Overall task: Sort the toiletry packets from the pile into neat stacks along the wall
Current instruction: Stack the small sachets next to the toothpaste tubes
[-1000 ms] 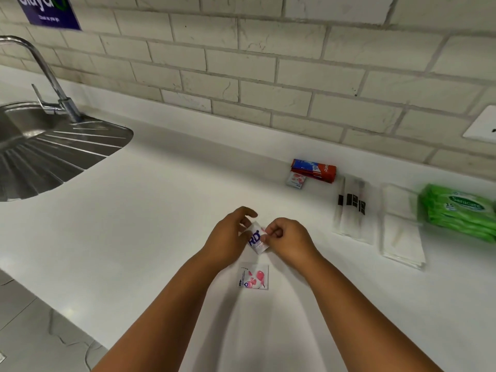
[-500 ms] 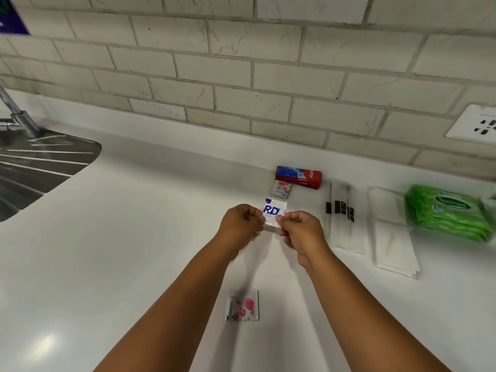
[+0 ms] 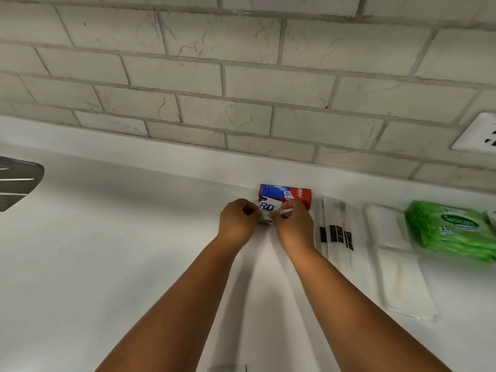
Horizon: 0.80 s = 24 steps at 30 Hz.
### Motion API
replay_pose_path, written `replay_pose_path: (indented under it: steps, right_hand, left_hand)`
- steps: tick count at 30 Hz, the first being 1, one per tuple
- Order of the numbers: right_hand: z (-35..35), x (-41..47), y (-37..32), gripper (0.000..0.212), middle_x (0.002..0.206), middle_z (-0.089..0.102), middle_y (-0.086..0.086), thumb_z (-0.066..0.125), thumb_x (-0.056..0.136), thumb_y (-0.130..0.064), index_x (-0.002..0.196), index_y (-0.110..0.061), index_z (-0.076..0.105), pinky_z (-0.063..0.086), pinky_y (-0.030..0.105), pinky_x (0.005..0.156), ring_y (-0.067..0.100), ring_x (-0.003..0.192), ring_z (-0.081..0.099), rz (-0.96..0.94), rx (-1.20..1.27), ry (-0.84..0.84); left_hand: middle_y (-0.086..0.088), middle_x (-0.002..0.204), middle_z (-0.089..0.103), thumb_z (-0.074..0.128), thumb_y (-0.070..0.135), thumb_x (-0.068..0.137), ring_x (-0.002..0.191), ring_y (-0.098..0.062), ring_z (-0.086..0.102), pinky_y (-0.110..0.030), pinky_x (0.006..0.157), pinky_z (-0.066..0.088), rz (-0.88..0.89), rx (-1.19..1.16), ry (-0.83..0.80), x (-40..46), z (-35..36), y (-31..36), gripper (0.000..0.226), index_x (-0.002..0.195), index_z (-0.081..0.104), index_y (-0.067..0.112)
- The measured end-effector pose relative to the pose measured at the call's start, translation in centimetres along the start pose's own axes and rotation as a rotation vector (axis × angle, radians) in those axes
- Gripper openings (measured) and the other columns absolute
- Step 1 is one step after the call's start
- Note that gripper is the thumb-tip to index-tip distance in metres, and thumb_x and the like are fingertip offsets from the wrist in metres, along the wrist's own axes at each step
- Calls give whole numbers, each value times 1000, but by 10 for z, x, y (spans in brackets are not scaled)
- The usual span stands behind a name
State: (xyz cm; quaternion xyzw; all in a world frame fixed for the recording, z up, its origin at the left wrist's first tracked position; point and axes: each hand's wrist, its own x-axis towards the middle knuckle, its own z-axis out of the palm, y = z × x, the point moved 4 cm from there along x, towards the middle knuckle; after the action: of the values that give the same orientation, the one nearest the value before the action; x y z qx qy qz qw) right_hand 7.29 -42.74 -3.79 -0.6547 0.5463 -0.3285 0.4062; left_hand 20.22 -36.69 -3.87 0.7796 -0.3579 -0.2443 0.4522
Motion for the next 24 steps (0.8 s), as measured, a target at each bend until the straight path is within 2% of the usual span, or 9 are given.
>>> replay_pose_path:
  steps: [3, 6, 12, 18, 21, 24]
  right_hand:
    - [5, 9, 3, 23, 108, 66, 8, 68, 87, -21, 105, -13, 57, 43, 20, 66, 22, 97, 64, -15, -40, 0]
    - [10, 13, 5, 24, 107, 68, 7, 67, 87, -23, 107, -12, 60, 40, 21, 71, 23, 97, 64, -52, -156, -4]
    - [15, 17, 8, 20, 99, 67, 6, 64, 89, -26, 103, -14, 60, 46, 28, 73, 24, 93, 63, -87, -282, -35]
    - [1, 3, -7, 23, 100, 65, 5, 61, 91, -29, 105, -12, 61, 41, 25, 72, 22, 93, 61, -150, -292, -69]
    - [-4, -22, -14, 20, 96, 63, 1, 60, 91, -30, 105, -15, 61, 44, 25, 73, 19, 89, 61, -168, -300, -186]
    - [-8, -64, -16, 15, 91, 64, 3, 63, 88, -31, 99, -20, 63, 48, 26, 72, 17, 83, 60, -142, -293, -402]
  left_hand:
    - [-1, 91, 71, 65, 17, 86, 84, -16, 64, -21, 71, 44, 17, 42, 37, 6, 3, -2, 12, 95, 70, 12]
    - [-1, 93, 71, 64, 16, 86, 85, -17, 63, -21, 71, 41, 21, 114, 64, 9, 7, -6, 12, 95, 69, 12]
    - [-4, 95, 71, 62, 16, 86, 89, -22, 64, -22, 71, 41, 5, 194, 63, 12, 12, -11, 11, 92, 70, 12]
    - [-4, 94, 67, 56, 21, 92, 81, -18, 59, -24, 70, 41, -22, 141, 88, -1, -6, -3, 15, 98, 65, 10]
    - [-1, 92, 65, 58, 26, 92, 81, -16, 56, -23, 71, 40, -5, 157, 72, -20, -25, -1, 18, 99, 65, 11]
    - [-1, 92, 67, 58, 27, 91, 85, -17, 60, -24, 72, 43, 18, 187, -28, -55, -43, 1, 18, 96, 67, 12]
